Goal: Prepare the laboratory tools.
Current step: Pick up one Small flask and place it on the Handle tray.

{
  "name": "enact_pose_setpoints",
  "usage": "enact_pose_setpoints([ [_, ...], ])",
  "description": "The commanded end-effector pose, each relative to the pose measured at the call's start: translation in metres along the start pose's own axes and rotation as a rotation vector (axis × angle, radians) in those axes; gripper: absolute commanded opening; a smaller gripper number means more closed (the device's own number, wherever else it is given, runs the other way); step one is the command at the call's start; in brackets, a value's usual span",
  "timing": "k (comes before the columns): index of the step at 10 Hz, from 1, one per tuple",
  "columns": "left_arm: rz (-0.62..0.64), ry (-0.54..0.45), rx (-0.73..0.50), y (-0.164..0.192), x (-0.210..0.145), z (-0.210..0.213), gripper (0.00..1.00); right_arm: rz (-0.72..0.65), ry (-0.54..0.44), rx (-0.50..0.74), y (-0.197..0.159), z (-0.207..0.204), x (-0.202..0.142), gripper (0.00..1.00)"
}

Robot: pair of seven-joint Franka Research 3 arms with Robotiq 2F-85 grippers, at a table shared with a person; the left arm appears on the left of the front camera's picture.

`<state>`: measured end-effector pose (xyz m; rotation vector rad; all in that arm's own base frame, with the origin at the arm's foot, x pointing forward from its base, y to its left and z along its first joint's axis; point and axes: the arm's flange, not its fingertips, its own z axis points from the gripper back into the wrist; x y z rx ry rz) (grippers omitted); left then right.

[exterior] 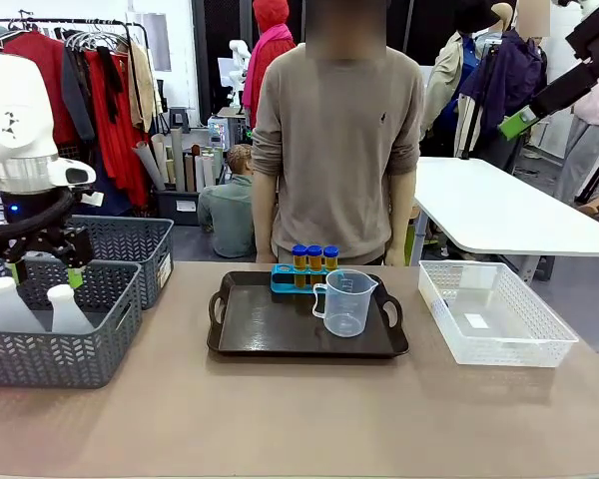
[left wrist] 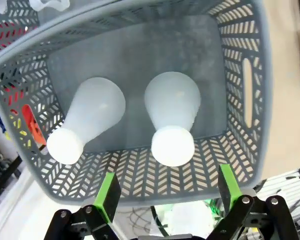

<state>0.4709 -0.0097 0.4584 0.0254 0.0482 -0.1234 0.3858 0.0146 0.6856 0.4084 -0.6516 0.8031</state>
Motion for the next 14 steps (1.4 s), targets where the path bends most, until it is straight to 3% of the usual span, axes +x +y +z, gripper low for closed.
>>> enact_pose_setpoints([
  [1, 0.016, -0.003, -0.032, 0.003, 0.003, -0.008, 1.0, -0.007, -0.008, 0.007, 0.001, 0.0, 0.002, 1.0],
  [8, 0.043, 0.012, -0.047, -0.001, 0.009, -0.037, 1.0, -0.007, -0.008, 0.007, 0.001, 0.0, 0.002, 1.0],
  [13, 0.041, 0.019, -0.063, -0.004, 0.008, -0.037, 0.01, -0.007, -0.008, 0.007, 0.001, 0.0, 0.002, 1.0],
  [14, 0.043, 0.017, -0.064, -0.005, 0.008, -0.037, 0.0, -0.007, -0.008, 0.007, 0.001, 0.0, 0.002, 1.0],
])
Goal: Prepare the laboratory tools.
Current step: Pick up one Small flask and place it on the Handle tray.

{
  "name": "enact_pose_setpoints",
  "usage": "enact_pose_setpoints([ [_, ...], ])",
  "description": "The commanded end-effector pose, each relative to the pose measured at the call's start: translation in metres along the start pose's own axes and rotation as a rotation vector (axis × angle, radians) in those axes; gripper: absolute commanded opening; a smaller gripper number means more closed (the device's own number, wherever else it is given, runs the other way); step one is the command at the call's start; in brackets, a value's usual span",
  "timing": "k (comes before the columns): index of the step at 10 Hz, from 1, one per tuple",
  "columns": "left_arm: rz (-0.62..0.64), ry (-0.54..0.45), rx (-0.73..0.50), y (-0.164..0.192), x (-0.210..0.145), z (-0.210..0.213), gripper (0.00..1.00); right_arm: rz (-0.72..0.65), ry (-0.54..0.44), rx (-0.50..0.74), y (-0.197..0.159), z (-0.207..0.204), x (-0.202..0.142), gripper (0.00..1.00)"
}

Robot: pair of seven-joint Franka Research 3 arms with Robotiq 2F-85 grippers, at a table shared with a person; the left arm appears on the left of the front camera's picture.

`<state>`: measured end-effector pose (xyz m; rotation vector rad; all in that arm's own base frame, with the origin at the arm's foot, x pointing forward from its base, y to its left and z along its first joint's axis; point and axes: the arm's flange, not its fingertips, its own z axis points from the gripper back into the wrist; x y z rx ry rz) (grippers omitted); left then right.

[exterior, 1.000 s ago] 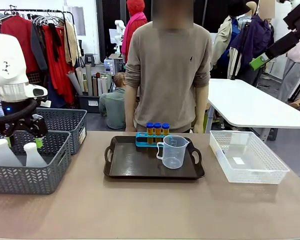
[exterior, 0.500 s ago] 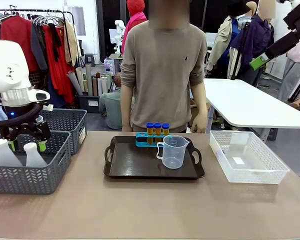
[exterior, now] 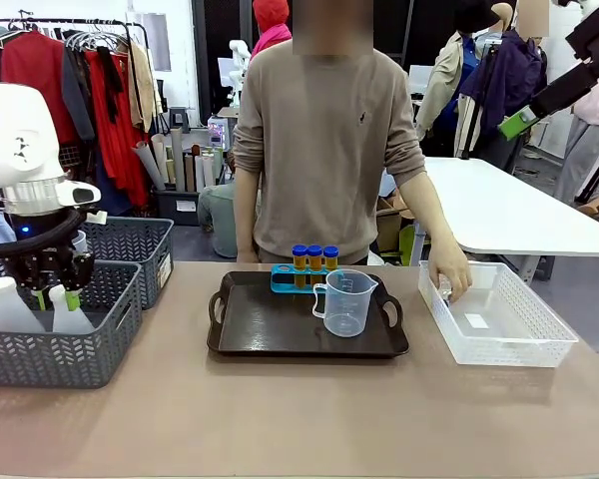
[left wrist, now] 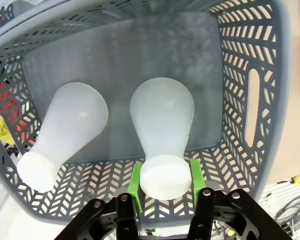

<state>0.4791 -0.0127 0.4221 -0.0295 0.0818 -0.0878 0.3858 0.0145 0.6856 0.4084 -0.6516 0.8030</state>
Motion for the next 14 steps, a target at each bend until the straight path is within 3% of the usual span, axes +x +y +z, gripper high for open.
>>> enact_pose_setpoints([
  [1, 0.009, -0.014, -0.007, -0.001, -0.003, -0.001, 0.0, -0.007, -0.008, 0.007, 0.001, 0.0, 0.002, 1.0],
  [3, 0.011, -0.033, -0.004, 0.001, -0.004, 0.007, 0.0, -0.007, -0.008, 0.007, 0.001, 0.0, 0.002, 1.0],
  [5, -0.026, -0.052, 0.005, 0.003, -0.01, 0.043, 0.0, -0.007, -0.008, 0.007, 0.001, 0.0, 0.002, 1.0],
  [10, -0.144, 0.041, 0.072, -0.009, -0.026, 0.191, 0.0, -0.007, -0.008, 0.007, 0.001, 0.0, 0.002, 1.0],
  [14, -0.272, -0.004, 0.101, -0.038, -0.058, 0.311, 0.0, -0.007, -0.008, 0.007, 0.001, 0.0, 0.002, 1.0],
])
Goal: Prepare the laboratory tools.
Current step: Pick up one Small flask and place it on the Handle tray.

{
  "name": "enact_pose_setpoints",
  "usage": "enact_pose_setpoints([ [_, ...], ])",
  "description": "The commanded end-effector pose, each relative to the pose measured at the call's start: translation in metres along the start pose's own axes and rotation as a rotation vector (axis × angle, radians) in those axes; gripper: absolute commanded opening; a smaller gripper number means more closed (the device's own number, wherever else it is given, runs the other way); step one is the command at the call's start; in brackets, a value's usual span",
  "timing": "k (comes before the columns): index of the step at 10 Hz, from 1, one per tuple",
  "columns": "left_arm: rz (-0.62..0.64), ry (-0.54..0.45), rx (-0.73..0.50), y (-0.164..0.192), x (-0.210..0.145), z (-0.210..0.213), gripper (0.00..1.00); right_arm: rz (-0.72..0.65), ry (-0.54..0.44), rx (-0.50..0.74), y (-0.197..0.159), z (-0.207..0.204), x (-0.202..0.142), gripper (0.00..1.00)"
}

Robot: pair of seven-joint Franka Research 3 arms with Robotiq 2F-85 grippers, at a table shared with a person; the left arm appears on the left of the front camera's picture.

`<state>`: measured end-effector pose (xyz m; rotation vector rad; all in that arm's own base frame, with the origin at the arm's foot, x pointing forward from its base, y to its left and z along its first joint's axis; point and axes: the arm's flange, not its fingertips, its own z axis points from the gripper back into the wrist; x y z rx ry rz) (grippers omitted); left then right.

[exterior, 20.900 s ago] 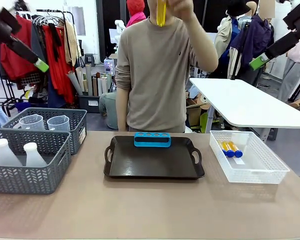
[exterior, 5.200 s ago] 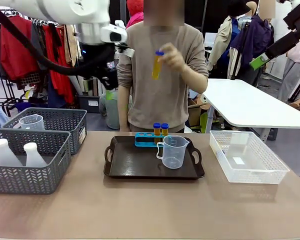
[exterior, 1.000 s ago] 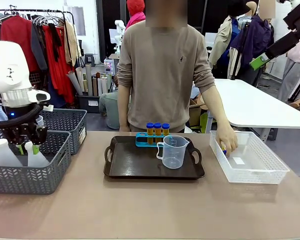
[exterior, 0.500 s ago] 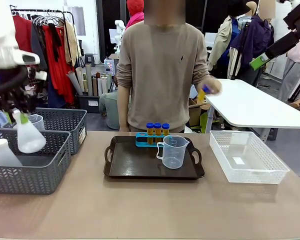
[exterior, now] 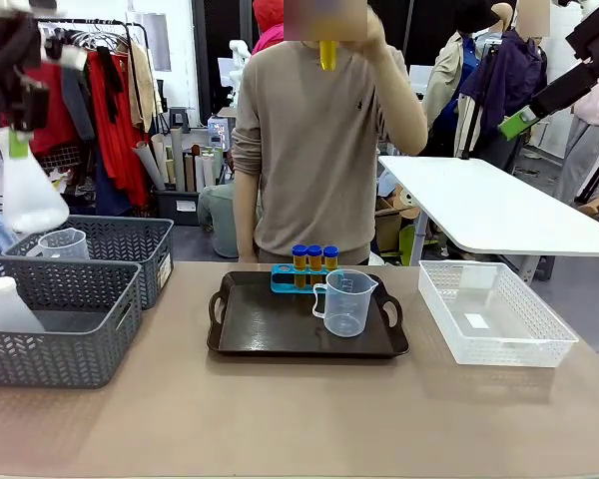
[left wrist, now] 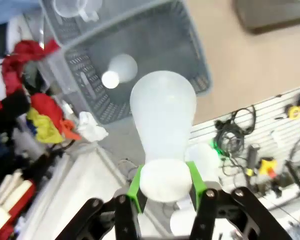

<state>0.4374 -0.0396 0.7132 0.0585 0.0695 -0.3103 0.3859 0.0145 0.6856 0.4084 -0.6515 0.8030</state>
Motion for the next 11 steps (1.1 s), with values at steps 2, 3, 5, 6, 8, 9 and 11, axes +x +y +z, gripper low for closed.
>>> enact_pose_setpoints([
  [2, -0.127, 0.003, -0.016, -0.006, -0.01, 0.062, 0.0, -0.007, -0.008, 0.007, 0.001, 0.0, 0.002, 1.0],
  [3, -0.168, -0.002, -0.029, -0.011, -0.015, 0.073, 0.0, -0.007, -0.008, 0.007, 0.001, 0.0, 0.002, 1.0],
  [5, -0.207, 0.017, -0.051, -0.018, -0.012, 0.068, 0.0, -0.007, -0.008, 0.007, 0.001, 0.0, 0.002, 1.0],
  [6, -0.154, -0.013, -0.017, -0.021, -0.024, 0.069, 0.0, -0.007, -0.008, 0.007, 0.001, 0.0, 0.002, 1.0],
  [8, -0.154, -0.013, -0.017, -0.021, -0.024, 0.069, 0.0, -0.007, -0.008, 0.007, 0.001, 0.0, 0.002, 1.0],
  [9, -0.176, -0.001, -0.029, -0.023, -0.018, 0.068, 0.0, -0.007, -0.008, 0.007, 0.001, 0.0, 0.002, 1.0],
  [11, -0.236, 0.041, -0.099, -0.058, 0.017, 0.004, 0.0, -0.007, -0.008, 0.007, 0.001, 0.0, 0.002, 1.0],
])
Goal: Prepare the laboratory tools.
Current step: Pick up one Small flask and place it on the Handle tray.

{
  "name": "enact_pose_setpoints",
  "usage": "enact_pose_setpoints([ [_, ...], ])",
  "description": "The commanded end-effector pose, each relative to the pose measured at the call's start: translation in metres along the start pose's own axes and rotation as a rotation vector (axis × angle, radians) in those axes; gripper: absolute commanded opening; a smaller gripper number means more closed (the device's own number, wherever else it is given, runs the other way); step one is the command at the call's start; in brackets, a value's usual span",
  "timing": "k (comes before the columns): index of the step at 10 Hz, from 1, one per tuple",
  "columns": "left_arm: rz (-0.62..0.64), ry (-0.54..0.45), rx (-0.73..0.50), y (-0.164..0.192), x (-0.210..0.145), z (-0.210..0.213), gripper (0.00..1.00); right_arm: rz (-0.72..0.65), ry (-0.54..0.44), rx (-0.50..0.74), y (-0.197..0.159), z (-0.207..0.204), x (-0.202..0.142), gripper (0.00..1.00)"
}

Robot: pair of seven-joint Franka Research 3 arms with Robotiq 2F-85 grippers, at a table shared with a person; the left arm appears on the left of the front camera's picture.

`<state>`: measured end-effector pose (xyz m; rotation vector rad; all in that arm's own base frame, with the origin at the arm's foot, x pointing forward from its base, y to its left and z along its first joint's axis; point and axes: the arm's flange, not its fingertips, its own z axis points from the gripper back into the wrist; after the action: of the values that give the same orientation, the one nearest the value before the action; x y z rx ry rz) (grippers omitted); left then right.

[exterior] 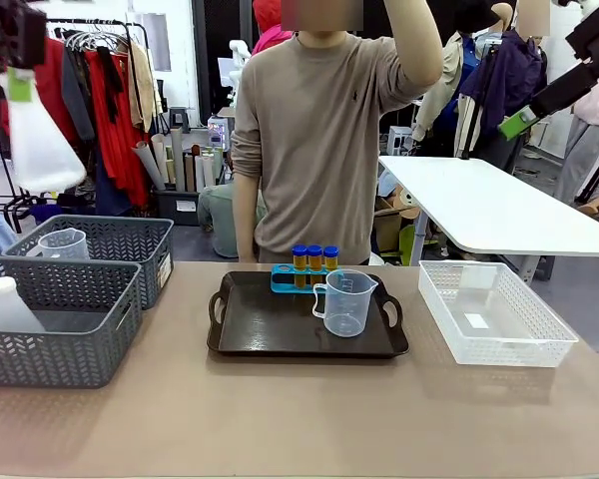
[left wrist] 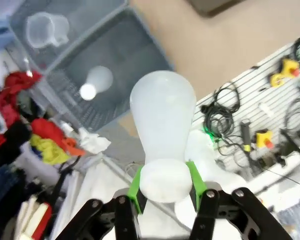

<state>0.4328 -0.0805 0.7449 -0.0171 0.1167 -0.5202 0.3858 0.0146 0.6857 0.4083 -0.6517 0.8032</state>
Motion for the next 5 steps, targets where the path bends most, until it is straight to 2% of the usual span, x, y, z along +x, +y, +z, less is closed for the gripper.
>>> enact_pose_setpoints([
  [1, -0.06, 0.013, -0.006, -0.028, 0.031, -0.039, 0.0, -0.007, -0.008, 0.007, 0.001, 0.0, 0.002, 1.0],
  [5, -0.212, -0.009, -0.042, -0.076, 0.087, -0.055, 0.0, -0.007, -0.008, 0.007, 0.001, 0.0, 0.002, 1.0],
])
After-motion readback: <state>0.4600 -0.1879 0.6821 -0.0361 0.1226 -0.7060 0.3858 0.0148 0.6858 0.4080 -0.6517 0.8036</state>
